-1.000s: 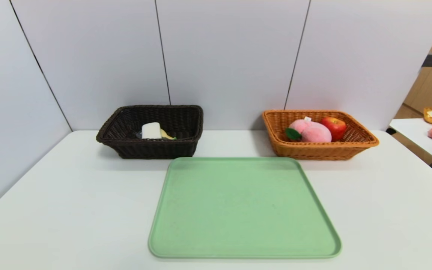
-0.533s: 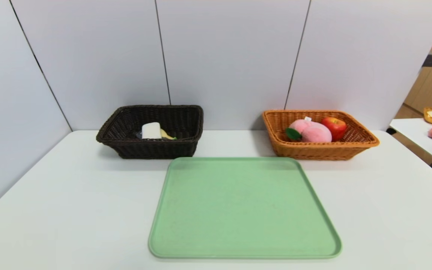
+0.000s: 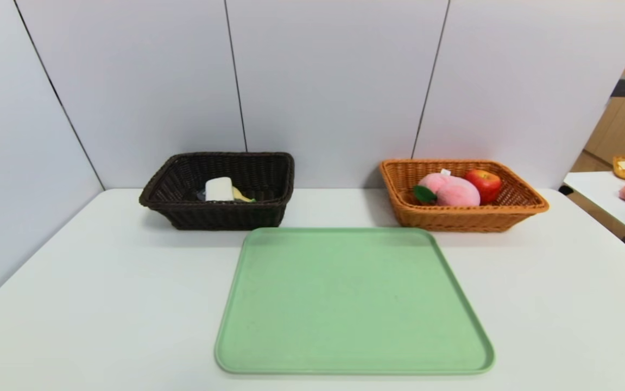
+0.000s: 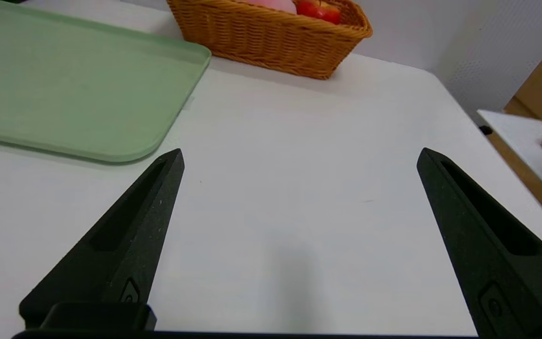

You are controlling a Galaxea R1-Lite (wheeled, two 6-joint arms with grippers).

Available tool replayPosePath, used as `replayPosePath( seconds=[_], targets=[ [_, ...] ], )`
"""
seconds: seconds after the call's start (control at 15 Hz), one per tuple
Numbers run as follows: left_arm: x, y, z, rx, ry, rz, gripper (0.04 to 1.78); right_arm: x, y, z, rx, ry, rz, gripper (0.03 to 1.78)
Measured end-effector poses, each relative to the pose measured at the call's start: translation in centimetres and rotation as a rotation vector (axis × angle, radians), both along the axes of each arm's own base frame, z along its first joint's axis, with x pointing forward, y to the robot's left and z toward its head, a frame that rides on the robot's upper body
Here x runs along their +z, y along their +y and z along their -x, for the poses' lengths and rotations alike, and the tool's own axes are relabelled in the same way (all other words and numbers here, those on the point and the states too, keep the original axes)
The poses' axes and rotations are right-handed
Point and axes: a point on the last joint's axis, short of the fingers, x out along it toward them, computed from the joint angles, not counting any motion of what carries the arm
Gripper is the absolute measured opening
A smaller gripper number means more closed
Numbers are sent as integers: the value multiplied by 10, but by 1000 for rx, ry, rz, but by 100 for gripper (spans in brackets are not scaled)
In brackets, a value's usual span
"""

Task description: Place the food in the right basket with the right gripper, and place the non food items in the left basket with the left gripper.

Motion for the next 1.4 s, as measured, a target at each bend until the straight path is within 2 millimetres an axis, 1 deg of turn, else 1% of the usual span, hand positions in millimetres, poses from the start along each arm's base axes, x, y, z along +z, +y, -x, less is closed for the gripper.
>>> replayPosePath(
  seconds=[0.07, 0.27, 0.33, 0.53, 0.73, 0.87, 0.93, 1.07, 1.4],
  targets=[
    [0, 0, 0, 2, 0, 4, 169, -4, 0, 0, -4, 34, -43, 171],
    [0, 0, 0, 6, 2, 23, 169, -5, 0, 0, -9, 48, -147, 171],
    [0, 0, 0, 9, 3, 37, 169, -4, 0, 0, -10, 41, -154, 171],
    [-1, 0, -1, 19, -3, 30, 169, -4, 0, 0, -9, 40, -154, 171],
    [-1, 1, -1, 24, -3, 15, 169, -5, 0, 0, -6, 48, -111, 171],
    [3, 1, -1, 26, -41, 7, 169, -5, 0, 0, -4, 41, -77, 171],
    [5, 1, -1, 25, -58, 12, 169, -5, 0, 0, -9, 47, -84, 171],
    [0, 1, -1, 31, -10, 20, 169, -5, 0, 0, -7, 48, -113, 171],
    [-1, 1, -1, 33, -1, 50, 169, -5, 0, 0, -10, 49, -149, 171]
  ],
)
